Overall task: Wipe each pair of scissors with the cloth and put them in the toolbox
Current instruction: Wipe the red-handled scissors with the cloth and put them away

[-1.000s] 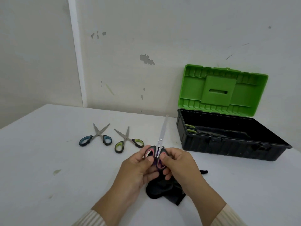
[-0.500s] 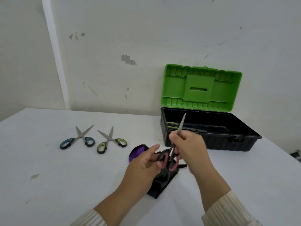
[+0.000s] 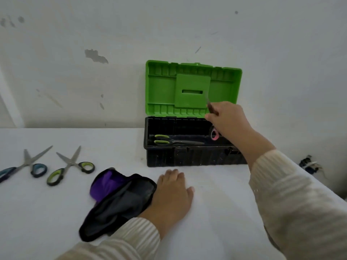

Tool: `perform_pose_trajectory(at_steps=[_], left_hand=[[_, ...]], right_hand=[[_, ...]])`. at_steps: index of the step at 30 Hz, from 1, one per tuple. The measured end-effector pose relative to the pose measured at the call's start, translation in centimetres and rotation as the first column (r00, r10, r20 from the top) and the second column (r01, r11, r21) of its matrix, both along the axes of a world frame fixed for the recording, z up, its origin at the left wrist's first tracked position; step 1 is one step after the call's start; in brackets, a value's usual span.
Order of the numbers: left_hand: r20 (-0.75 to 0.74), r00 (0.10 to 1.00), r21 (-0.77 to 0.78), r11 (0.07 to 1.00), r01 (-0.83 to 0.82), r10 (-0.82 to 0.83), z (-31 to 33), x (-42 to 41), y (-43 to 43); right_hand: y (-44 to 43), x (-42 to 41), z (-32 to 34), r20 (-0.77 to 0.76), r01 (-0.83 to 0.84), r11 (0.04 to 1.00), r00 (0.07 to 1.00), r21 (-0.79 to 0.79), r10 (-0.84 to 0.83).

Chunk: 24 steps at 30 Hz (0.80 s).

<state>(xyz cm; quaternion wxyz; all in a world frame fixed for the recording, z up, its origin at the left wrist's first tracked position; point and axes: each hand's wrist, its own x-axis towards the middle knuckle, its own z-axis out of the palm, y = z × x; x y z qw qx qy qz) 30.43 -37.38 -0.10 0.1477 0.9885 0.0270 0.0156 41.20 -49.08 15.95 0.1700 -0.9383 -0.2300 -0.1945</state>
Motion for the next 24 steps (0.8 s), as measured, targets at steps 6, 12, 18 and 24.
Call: perform_pose_trajectory(at_steps=[6, 12, 18, 24], left_hand=[[0.108, 0.99, 0.005, 0.996, -0.091, 0.09, -0.6, 1.0, 0.0], [0.155, 0.978, -0.027, 0.99, -0.136, 0.138, -0.3, 1.4, 0.0], [0.175, 0.975, -0.008, 0.99, -0.14, 0.139, -0.4, 1.3, 0.0], [0.123, 0.982, -0.045, 0.989, -0.139, 0.144, 0.1, 1.0, 0.1]], right_hand=[[0.6, 10.3, -5.1, -0.131, -0.038, 0.821, 0.99, -0.57, -0.046], [-0.6, 16.7, -9.3, -0.225, -0.043, 0.797, 0.967, -0.603, -0.118], [-0.9, 15.9, -9.4, -0.295, 0.005, 0.79, 0.926, -0.614, -0.235], [0.3, 11.5, -6.6, -0.197, 0.019, 0.915, 0.975, -0.403, -0.107]])
